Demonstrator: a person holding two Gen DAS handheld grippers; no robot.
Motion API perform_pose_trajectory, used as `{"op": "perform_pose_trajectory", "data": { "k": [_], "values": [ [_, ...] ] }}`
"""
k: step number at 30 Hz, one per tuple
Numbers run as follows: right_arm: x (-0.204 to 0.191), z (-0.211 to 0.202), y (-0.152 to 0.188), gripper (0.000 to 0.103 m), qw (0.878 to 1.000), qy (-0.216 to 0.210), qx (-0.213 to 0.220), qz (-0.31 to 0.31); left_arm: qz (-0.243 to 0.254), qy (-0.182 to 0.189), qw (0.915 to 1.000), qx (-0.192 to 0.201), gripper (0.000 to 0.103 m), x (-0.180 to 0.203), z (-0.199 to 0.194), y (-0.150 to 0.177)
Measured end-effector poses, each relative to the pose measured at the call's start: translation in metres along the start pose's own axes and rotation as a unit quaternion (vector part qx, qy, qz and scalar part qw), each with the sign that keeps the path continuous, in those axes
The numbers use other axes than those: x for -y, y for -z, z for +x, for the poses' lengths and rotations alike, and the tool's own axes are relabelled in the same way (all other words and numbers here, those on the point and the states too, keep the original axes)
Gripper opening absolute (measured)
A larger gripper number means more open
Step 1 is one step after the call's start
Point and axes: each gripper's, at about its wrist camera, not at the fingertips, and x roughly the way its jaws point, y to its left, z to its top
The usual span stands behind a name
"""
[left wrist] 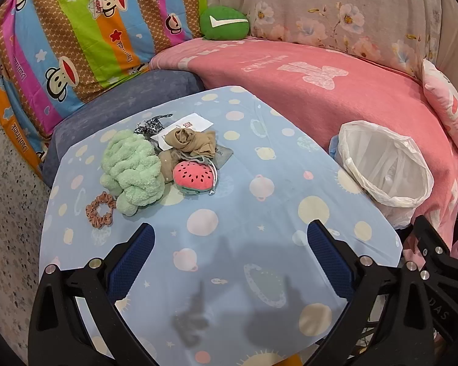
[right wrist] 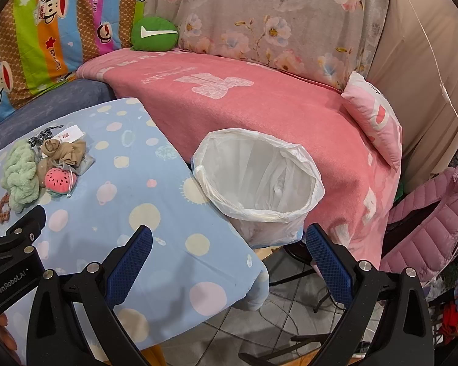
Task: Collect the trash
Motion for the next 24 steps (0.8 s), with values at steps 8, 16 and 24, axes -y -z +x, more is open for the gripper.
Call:
{"op": "perform_pose_trajectory", "data": {
  "k": [8, 16, 24],
  "values": [
    [0.0049, -0.0006, -0.0019, 0.096, 1.0, 0.002, 0.002, 0.001, 0.0, 0.003, 1.0, 0.0, 0.096, 0.0, 0.001, -0.0006],
    [0.0034, -0.0009, -0.0013, 0.096, 1.0, 0.002, 0.002, 0.001, 0.0, 0.004, 1.0, 0.0, 0.096, 0.0002, 0.0009, -0.0004],
    [0.0035, -0.0009, -0.0015, 0.096, 1.0, 0.003, 0.002, 0.001, 0.0, 0.007, 1.0, 0.001, 0.096, 0.0011, 0.0004, -0.0013]
  ]
}}
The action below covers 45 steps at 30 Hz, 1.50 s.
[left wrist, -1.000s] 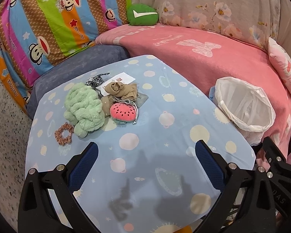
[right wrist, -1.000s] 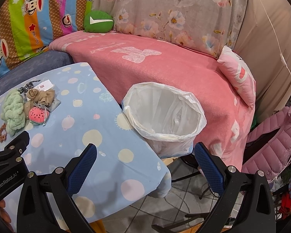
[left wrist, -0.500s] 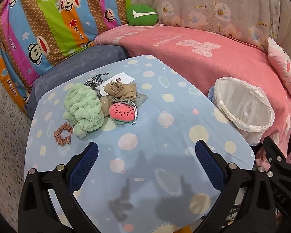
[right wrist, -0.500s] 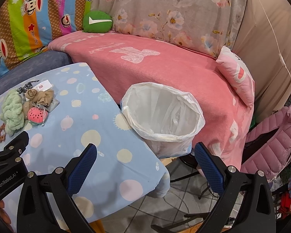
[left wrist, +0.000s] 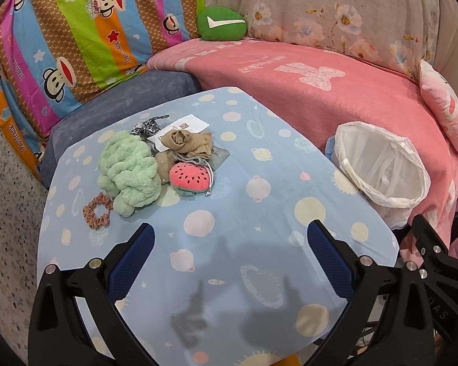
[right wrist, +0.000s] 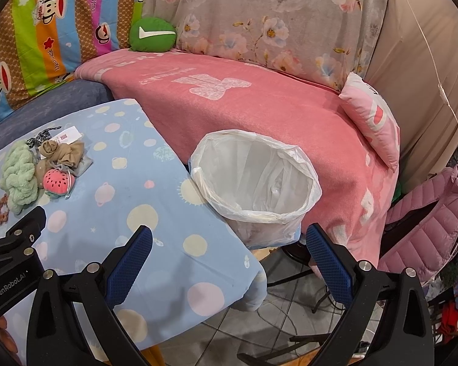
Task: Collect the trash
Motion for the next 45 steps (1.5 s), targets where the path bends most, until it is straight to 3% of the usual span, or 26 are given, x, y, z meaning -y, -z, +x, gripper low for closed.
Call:
{"op": "perform_pose_trajectory", "data": {
  "k": [25, 38, 45],
  "values": [
    [0.002, 0.001, -0.006, 0.096, 1.0, 0.005, 0.003, -0.003, -0.01, 0.009, 0.9999, -0.003, 0.096, -0.005, 0.002, -0.002],
    [-0.032, -0.002, -0.013, 0.096, 1.0, -0.001, 0.015, -0.007, -0.03, 0.022, 0.9993, -0.001, 0.096, -0.044, 0.013, -0.003],
    [-0.07, 0.002, -0.014, 0.096, 1.0, -0.019, 0.017, -0.006, -0.057, 0.008, 0.9983, -0.008, 0.096, -0.1, 0.037, -0.002]
  ]
}}
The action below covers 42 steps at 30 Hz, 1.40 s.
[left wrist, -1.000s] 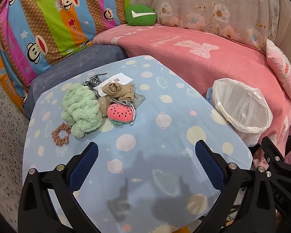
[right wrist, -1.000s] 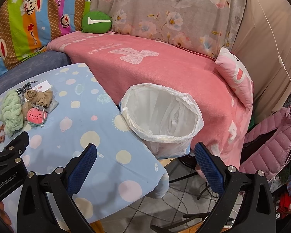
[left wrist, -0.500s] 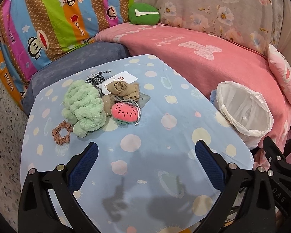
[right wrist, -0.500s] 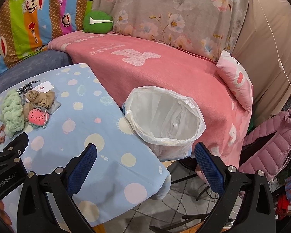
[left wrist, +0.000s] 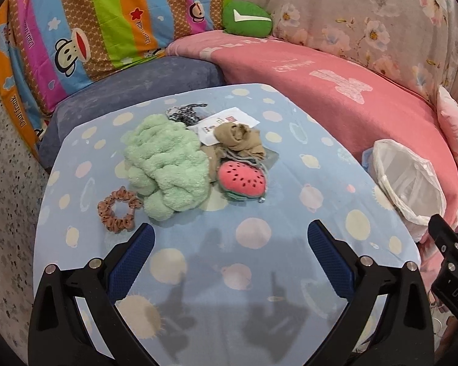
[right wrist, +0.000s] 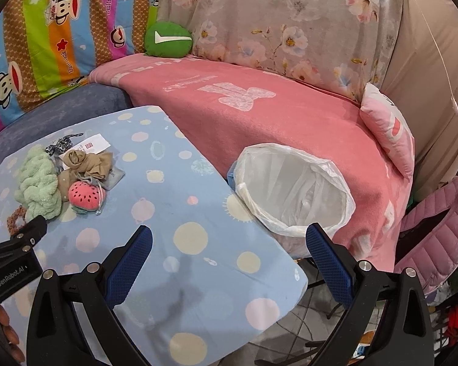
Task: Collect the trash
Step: 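Grasp the brown coiled hair tie with the left gripper while the right grasps the green fluffy towel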
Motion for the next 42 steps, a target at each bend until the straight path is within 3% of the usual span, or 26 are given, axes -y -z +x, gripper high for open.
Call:
{"op": "perform_pose_trajectory", "data": {
  "k": [7, 14, 22, 25, 29, 30, 32, 33, 34, 39, 42],
  "values": [
    [-0.04, 0.017, 0.0, 0.096, 1.0, -0.017, -0.005, -0.007, -0.022, -0.037, 0.999, -0.005, 0.096, -0.067, 0.031, -0.004],
    [-0.083, 0.04, -0.001, 0.096, 0.999, -0.025, -0.019, -0.023, -0.002, -0.069, 0.9973, -0.024, 0.096, -0.121, 0.074, 0.001],
    [-0.133, 0.062, 0.0, 0.096, 0.996, -0.075, -0.044, -0.031, -0.057, -0.062, 0.9942, -0.067, 0.095, -0.186, 0.112, 0.01],
    [-0.154, 0.064, -0.003, 0.095, 0.994, -0.091, -0.043, -0.04, -0.087, -0.035, 0.9923, -0.081, 0.091, -0.2, 0.122, 0.012],
    [-0.183, 0.066, -0.01, 0.091, 0.99, -0.126, -0.043, -0.052, -0.098, -0.017, 0.9911, -0.089, 0.069, -0.201, 0.132, 0.009],
    [-0.19, 0.067, -0.012, 0.088, 0.988, -0.135, -0.044, -0.056, -0.093, -0.018, 0.992, -0.083, 0.055, -0.198, 0.132, 0.008],
    [-0.205, 0.069, -0.014, 0.083, 0.985, -0.157, -0.045, -0.063, -0.09, -0.012, 0.9924, -0.083, 0.038, -0.195, 0.132, 0.006],
    [-0.212, 0.07, -0.015, 0.077, 0.982, -0.169, -0.048, -0.066, -0.091, -0.005, 0.9922, -0.085, 0.021, -0.193, 0.132, 0.005],
    [-0.217, 0.07, -0.016, 0.074, 0.98, -0.18, -0.051, -0.068, -0.093, 0.004, 0.9917, -0.089, 0.015, -0.192, 0.132, 0.004],
    [-0.242, 0.071, -0.018, 0.073, 0.97, -0.223, -0.053, -0.077, -0.099, 0.009, 0.9919, -0.079, 0.012, -0.189, 0.123, 0.001],
    [-0.256, 0.079, -0.016, 0.064, 0.965, -0.241, -0.065, -0.082, -0.101, 0.014, 0.9918, -0.078, 0.012, -0.184, 0.117, -0.002]
  ]
}}
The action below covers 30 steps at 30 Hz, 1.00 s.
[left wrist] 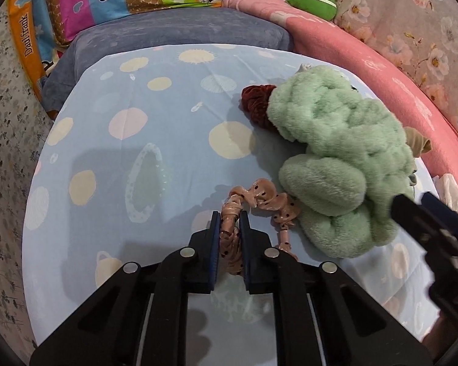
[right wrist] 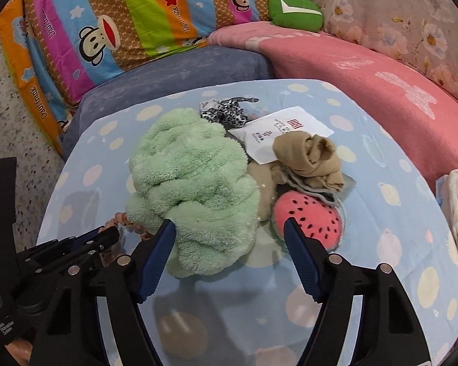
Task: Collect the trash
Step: 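Grasp the brown coiled hair tie with the left gripper while the right grasps the green fluffy towel, then carry both items over the white bin and open both grippers to drop them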
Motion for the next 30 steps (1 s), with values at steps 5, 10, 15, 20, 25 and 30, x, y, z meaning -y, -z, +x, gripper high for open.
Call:
{"op": "perform_pose_trajectory", "data": {
  "k": [5, 10, 15, 20, 25, 30],
  "values": [
    [-0.003, 0.011, -0.003, 0.019, 1.0, -0.027, -0.015, 0.005, 0.006, -0.002, 0.9999, 0.011, 0.012, 0.008, -0.016, -0.003],
    [-0.005, -0.024, -0.019, 0.01, 0.999, -0.039, 0.024, 0.001, 0.015, 0.005, 0.9993, 0.034, 0.012, 0.02, -0.041, -0.014],
    [0.006, -0.067, -0.048, 0.01, 0.996, -0.046, 0.072, 0.005, 0.034, 0.012, 0.9972, 0.065, 0.012, 0.043, -0.071, -0.03],
    [0.032, -0.12, -0.074, 0.01, 0.991, -0.041, 0.123, 0.019, 0.059, 0.046, 0.9929, 0.092, 0.012, 0.077, -0.103, -0.048],
    [0.075, -0.173, -0.089, 0.01, 0.985, -0.008, 0.169, 0.042, 0.094, 0.096, 0.9845, 0.113, 0.012, 0.129, -0.133, -0.063],
    [0.134, -0.212, -0.091, 0.01, 0.977, 0.047, 0.195, 0.071, 0.134, 0.139, 0.9738, 0.119, 0.012, 0.193, -0.146, -0.07]
  ]
}}
